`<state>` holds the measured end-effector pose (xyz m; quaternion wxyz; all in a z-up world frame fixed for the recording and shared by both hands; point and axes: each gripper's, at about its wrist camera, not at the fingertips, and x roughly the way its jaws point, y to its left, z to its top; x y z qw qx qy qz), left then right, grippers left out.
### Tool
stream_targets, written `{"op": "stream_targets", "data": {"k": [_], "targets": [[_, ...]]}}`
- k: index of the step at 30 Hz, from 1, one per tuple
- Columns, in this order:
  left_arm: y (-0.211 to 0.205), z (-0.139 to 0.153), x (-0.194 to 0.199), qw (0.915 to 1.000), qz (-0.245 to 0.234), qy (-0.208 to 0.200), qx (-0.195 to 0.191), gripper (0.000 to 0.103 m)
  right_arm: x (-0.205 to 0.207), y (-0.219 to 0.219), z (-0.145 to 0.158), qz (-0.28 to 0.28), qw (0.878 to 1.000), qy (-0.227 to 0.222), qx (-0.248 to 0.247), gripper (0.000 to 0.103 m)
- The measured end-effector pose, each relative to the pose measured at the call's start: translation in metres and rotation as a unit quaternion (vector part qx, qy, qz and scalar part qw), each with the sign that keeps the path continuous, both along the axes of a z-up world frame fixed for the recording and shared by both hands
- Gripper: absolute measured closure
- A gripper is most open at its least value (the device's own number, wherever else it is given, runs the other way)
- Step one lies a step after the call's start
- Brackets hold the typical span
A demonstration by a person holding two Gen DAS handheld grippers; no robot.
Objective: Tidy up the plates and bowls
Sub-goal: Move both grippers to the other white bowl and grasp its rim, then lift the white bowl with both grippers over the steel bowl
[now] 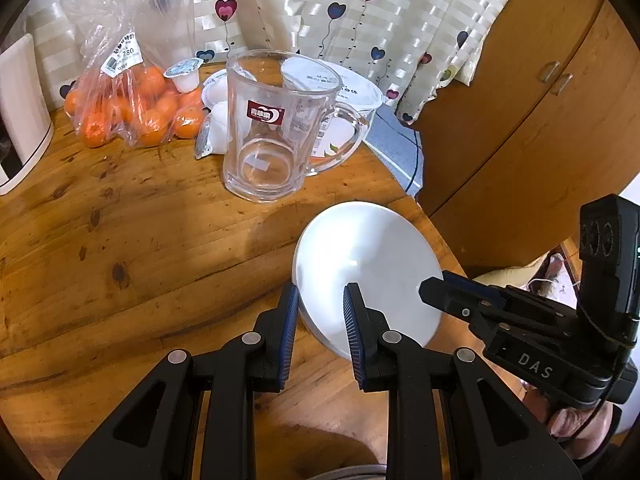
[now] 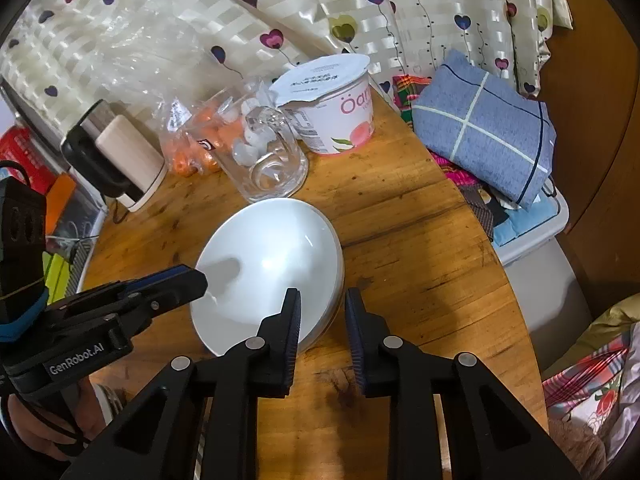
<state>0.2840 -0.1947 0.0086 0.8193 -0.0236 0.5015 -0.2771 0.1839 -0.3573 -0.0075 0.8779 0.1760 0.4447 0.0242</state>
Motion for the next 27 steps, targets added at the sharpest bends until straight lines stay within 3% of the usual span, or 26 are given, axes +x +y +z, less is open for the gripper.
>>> {"op": "stream_targets", "data": {"k": [16, 27], "targets": [[-0.004, -0.014, 0.010, 0.9999, 0.000, 0.015, 0.003, 0.079, 0.007, -0.001, -0.005, -0.003, 1.000, 0.004, -0.004, 0.087], [0.003, -0.005, 0.002, 0.9999, 0.009, 0.005, 0.005, 0.079, 0.003, 0.006, 0.003, 0.001, 1.000, -0.005, -0.013, 0.088]]}}
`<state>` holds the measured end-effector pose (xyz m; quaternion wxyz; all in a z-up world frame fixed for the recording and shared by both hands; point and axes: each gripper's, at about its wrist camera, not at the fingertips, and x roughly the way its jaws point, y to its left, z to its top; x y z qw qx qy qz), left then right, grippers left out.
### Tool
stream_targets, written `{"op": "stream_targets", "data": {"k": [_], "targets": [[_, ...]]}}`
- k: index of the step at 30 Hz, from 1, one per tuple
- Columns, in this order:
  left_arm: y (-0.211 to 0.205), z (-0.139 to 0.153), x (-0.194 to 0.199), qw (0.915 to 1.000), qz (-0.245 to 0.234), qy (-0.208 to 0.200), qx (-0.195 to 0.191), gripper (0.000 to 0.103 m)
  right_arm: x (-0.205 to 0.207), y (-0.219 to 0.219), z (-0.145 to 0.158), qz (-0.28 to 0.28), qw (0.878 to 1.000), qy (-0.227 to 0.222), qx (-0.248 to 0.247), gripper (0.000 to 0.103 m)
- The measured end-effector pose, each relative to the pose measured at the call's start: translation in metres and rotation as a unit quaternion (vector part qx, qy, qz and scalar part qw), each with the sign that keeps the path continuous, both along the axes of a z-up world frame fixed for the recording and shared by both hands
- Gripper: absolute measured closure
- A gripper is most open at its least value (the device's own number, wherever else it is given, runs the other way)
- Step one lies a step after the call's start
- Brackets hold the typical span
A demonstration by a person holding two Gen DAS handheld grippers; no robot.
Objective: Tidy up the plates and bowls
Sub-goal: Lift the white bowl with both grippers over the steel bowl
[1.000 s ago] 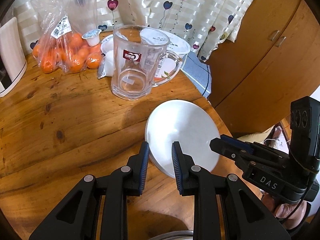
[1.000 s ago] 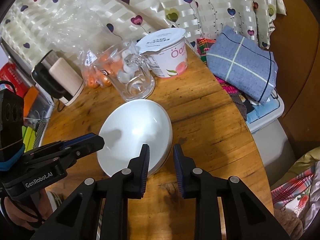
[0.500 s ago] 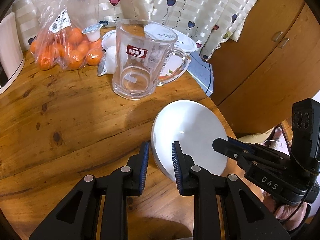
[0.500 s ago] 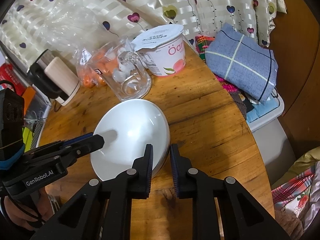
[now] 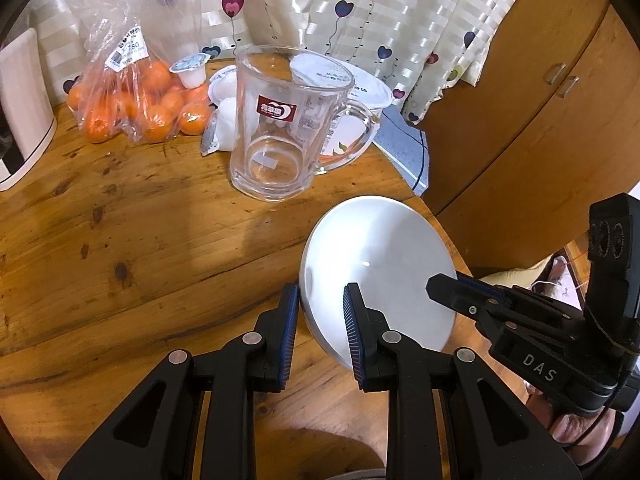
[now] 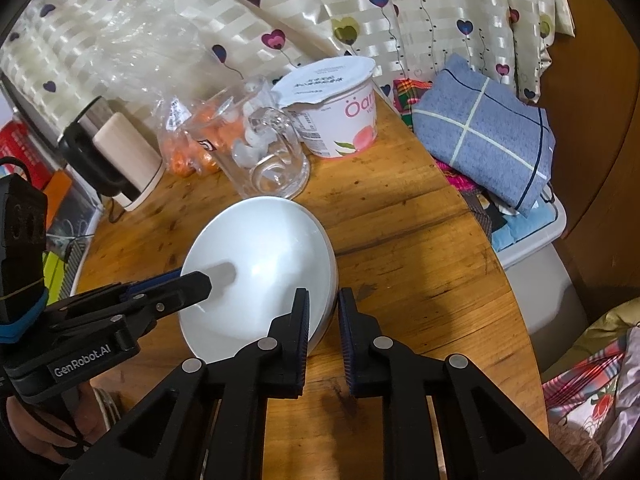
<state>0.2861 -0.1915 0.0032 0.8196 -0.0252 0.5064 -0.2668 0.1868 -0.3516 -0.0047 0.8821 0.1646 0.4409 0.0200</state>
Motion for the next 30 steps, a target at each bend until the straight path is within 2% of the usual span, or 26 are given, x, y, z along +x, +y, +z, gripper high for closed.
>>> {"op": "stream_targets", "data": {"k": [30], "targets": [[0.030, 0.036, -0.047, 0.9993, 0.023, -0.029, -0.009, 0.079, -0.039, 0.032, 0.037, 0.020, 0.999, -0.029, -0.008, 0.088]]}}
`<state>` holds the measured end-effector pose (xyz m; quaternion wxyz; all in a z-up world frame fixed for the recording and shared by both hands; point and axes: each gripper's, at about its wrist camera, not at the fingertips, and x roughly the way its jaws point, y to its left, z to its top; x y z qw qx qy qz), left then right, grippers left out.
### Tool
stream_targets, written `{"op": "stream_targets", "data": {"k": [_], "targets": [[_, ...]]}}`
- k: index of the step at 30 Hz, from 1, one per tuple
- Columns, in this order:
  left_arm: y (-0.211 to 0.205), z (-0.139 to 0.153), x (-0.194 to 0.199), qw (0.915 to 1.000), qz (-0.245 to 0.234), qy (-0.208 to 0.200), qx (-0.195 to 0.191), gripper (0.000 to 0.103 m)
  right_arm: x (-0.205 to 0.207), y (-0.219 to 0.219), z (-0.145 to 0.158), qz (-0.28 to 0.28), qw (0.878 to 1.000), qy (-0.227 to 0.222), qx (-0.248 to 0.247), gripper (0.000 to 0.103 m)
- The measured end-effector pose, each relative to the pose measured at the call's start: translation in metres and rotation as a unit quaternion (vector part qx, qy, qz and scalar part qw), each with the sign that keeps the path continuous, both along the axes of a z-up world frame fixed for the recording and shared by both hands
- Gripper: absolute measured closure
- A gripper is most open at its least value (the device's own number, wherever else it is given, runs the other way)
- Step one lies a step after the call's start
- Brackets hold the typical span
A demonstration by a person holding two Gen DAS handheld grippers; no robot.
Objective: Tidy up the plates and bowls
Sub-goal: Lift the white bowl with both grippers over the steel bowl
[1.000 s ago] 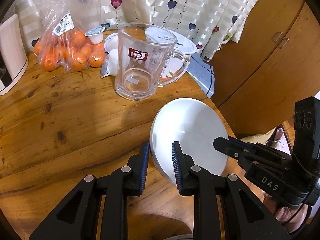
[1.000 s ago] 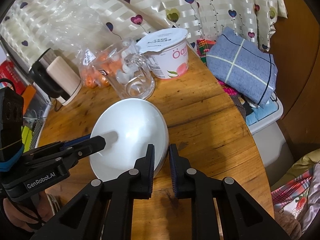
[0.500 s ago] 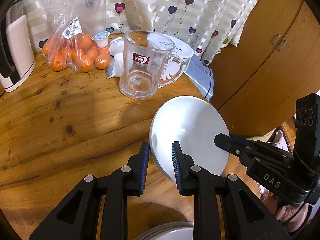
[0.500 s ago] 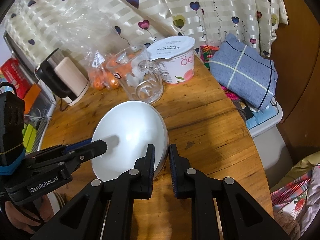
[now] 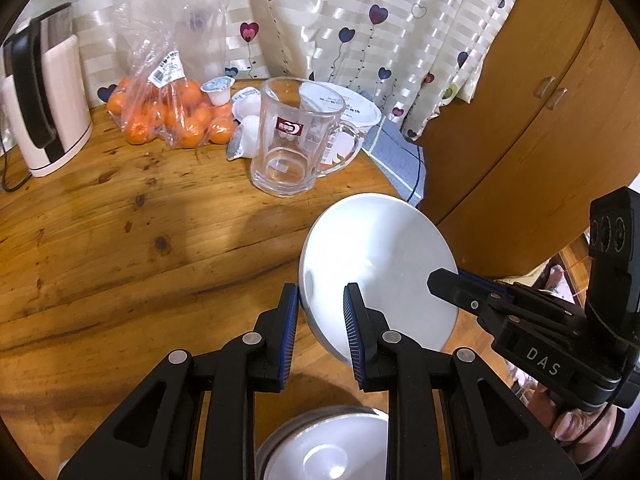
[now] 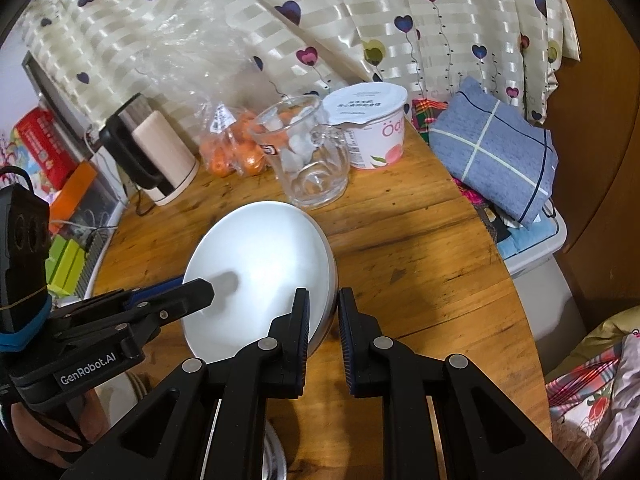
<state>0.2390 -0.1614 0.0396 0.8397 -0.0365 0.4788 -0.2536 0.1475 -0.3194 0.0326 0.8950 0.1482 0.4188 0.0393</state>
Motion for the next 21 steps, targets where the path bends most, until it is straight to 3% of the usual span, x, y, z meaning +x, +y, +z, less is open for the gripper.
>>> {"op": "stream_targets", "data": {"k": [21], "targets": [[0.029, 0.011, -0.042, 0.9998, 0.018, -0.007, -0.005, 0.079, -0.033, 0.028, 0.016, 0.027, 1.000, -0.013, -0.005, 0.088]]}}
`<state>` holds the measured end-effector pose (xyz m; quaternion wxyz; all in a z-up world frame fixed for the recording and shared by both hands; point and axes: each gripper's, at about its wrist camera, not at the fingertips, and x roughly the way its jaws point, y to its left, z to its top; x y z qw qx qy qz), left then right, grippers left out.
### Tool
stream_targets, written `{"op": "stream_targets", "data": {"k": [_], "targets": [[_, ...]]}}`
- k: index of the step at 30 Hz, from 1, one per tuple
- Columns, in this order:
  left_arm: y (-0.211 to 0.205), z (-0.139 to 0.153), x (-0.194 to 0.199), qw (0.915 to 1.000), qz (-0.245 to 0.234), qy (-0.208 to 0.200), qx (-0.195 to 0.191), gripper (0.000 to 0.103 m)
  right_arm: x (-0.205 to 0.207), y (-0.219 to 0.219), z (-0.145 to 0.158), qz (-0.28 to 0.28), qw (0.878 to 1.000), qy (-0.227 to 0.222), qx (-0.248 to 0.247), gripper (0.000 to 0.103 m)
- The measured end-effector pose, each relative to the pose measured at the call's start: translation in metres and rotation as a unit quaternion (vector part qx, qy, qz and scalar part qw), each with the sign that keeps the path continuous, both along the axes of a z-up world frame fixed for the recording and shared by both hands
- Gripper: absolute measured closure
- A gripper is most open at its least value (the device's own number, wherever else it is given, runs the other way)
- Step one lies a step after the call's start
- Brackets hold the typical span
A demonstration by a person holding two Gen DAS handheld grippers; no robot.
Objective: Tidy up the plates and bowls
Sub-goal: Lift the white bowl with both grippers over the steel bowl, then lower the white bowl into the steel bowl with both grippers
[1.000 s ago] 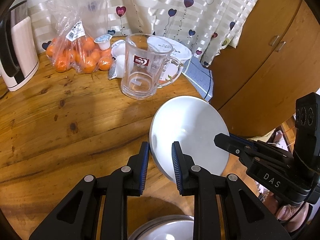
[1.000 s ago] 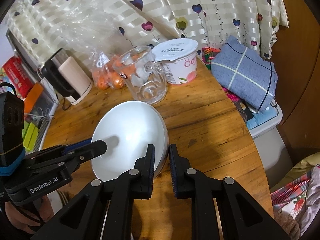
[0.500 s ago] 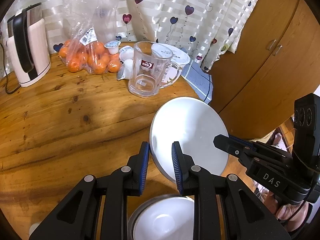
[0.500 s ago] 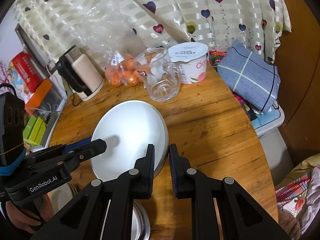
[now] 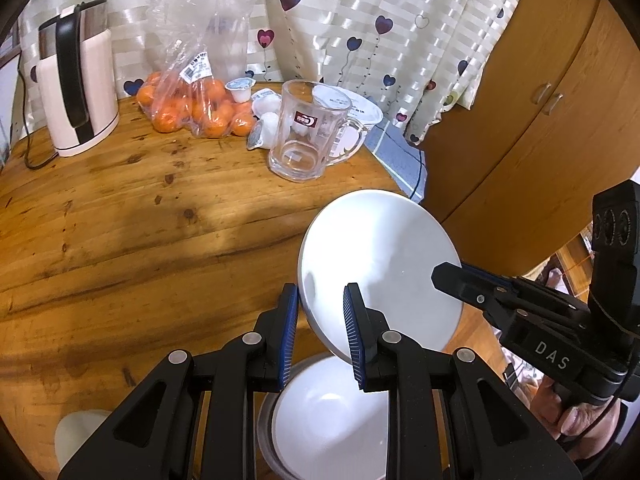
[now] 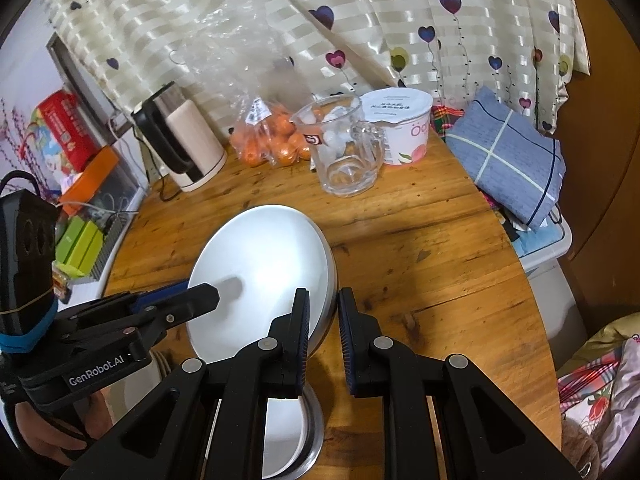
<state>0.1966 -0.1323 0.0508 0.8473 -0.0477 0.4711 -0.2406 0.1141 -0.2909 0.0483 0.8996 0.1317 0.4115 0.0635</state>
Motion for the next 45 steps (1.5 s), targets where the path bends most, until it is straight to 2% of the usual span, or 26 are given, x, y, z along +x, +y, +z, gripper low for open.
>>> {"op": "stream_targets", "data": {"k": [27, 45], "targets": [[0.028, 0.013, -0.059, 0.9998, 0.018, -0.009, -0.002, 0.079, -0.050, 0.030, 0.009, 0.028, 1.000, -0.009, -0.004, 0.088], [0.038, -0.004, -0.086, 0.9996, 0.020, 0.015, 0.011, 0.079, -0.073, 0.043, -0.005, 0.036, 0.999, 0.013, 0.003, 0.088]]}}
